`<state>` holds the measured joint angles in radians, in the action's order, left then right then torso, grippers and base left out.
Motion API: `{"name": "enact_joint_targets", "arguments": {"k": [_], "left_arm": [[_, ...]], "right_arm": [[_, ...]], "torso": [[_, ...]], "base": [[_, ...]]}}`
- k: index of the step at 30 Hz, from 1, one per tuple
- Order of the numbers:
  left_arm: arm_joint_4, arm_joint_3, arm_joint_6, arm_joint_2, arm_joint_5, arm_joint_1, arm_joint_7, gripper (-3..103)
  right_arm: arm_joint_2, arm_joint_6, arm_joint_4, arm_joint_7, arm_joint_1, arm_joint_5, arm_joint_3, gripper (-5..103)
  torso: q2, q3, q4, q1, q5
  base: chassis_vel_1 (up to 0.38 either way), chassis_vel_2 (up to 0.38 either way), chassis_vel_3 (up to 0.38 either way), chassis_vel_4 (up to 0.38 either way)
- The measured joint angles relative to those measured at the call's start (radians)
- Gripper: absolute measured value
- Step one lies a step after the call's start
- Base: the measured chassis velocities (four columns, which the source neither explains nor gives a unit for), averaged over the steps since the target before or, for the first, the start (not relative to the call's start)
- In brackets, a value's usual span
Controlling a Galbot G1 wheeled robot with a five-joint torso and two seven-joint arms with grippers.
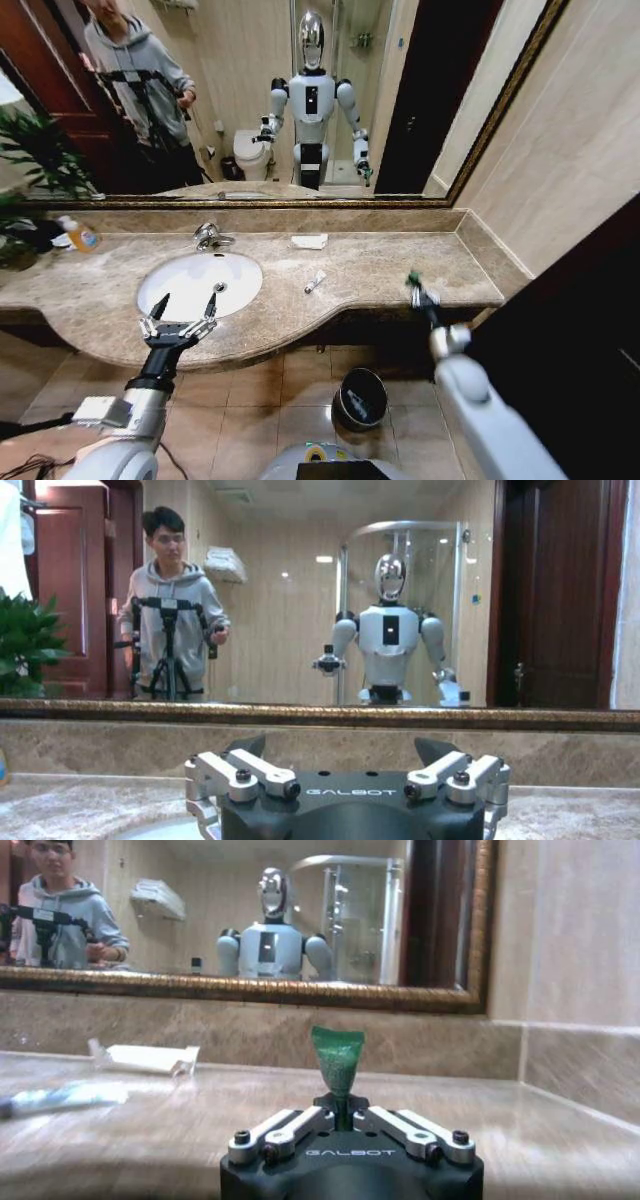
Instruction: Pick up the trash from the sink and place it in the trash bin.
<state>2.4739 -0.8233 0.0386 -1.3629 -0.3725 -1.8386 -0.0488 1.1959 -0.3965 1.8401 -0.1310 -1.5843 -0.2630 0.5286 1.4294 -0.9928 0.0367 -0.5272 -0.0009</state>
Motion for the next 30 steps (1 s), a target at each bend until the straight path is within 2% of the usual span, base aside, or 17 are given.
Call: {"name": "enact_joint_targets", "arguments": {"k": [1, 2, 3, 5, 8, 9, 11, 16, 18, 20, 26, 30], "left_arm": [[0.0, 0.0, 0.0, 0.0, 0.0, 0.0, 0.0, 100], [0.0, 0.0, 0.0, 0.0, 0.0, 0.0, 0.0, 100], [0.0, 0.0, 0.0, 0.0, 0.0, 0.0, 0.0, 100], [0.0, 0.0, 0.0, 0.0, 0.0, 0.0, 0.0, 100], [0.0, 0.0, 0.0, 0.0, 0.0, 0.0, 0.0, 100], [0.0, 0.0, 0.0, 0.0, 0.0, 0.0, 0.0, 100], [0.0, 0.0, 0.0, 0.0, 0.0, 0.0, 0.0, 100], [0.0, 0.0, 0.0, 0.0, 0.0, 0.0, 0.0, 100], [0.0, 0.0, 0.0, 0.0, 0.0, 0.0, 0.0, 100], [0.0, 0.0, 0.0, 0.0, 0.0, 0.0, 0.0, 100], [0.0, 0.0, 0.0, 0.0, 0.0, 0.0, 0.0, 100], [0.0, 0.0, 0.0, 0.0, 0.0, 0.0, 0.0, 100]], "right_arm": [[0.0, 0.0, 0.0, 0.0, 0.0, 0.0, 0.0, 4], [0.031, -0.062, -0.037, -0.015, -0.045, 0.024, -0.004, 4], [0.043, -0.086, -0.063, -0.017, -0.065, 0.034, -0.01, 4], [0.05, -0.098, -0.097, -0.012, -0.086, 0.039, -0.023, 4], [0.06, -0.064, -0.2, 0.021, -0.096, 0.034, -0.064, 4], [0.062, -0.018, -0.272, 0.04, -0.072, 0.023, -0.101, 4], [0.068, 0.022, -0.374, 0.061, -0.016, 0.025, -0.146, 4], [0.113, 0.084, -0.648, 0.12, 0.145, 0.098, -0.226, 4], [0.122, 0.089, -0.683, 0.125, 0.166, 0.115, -0.231, 4], [0.15, 0.08, -0.778, 0.134, 0.216, 0.187, -0.231, 4], [0.158, 0.075, -0.847, 0.165, 0.244, 0.219, -0.226, 2], [0.177, 0.068, -0.868, 0.163, 0.247, 0.208, -0.217, 20]], "torso": [[0.0, 0.0, 0.0, 0.0, 0.0], [0.0, 0.0, 0.0001, 0.0, 0.0003], [0.0, 0.0, -0.0001, 0.0, 0.0011], [0.0, 0.0, -0.0001, 0.0, 0.001], [0.0, 0.0, -0.0001, 0.0, 0.0007], [0.0, 0.0, -0.0001, 0.0, 0.0009], [0.0, 0.0, 0.0, 0.0, 0.0009], [0.0, 0.0, 0.0003, -0.001, 0.0006], [0.0, 0.0, 0.0003, 0.0, 0.0008], [0.0, 0.0, 0.0003, 0.0, 0.0008], [0.0, 0.0, 0.0002, 0.0, 0.0005], [0.0, 0.0, 0.0001, 0.0, 0.0009]], "base": [[0.0, 0.0, 0.0, 0.0], [0.0, 0.0, 0.0, 0.0], [0.0, 0.0, 0.0, 0.0], [0.0, 0.0, 0.0, 0.0], [0.0, 0.0, 0.0, 0.0], [0.0, 0.0, 0.0, 0.0], [0.0, 0.0, 0.0, 0.0], [0.0, 0.0, 0.0, 0.0], [0.0, 0.0, 0.0, 0.0], [0.0, 0.0, 0.0, 0.0], [0.0, 0.0, 0.0, 0.0], [0.0, 0.0, 0.0, 0.0]]}}
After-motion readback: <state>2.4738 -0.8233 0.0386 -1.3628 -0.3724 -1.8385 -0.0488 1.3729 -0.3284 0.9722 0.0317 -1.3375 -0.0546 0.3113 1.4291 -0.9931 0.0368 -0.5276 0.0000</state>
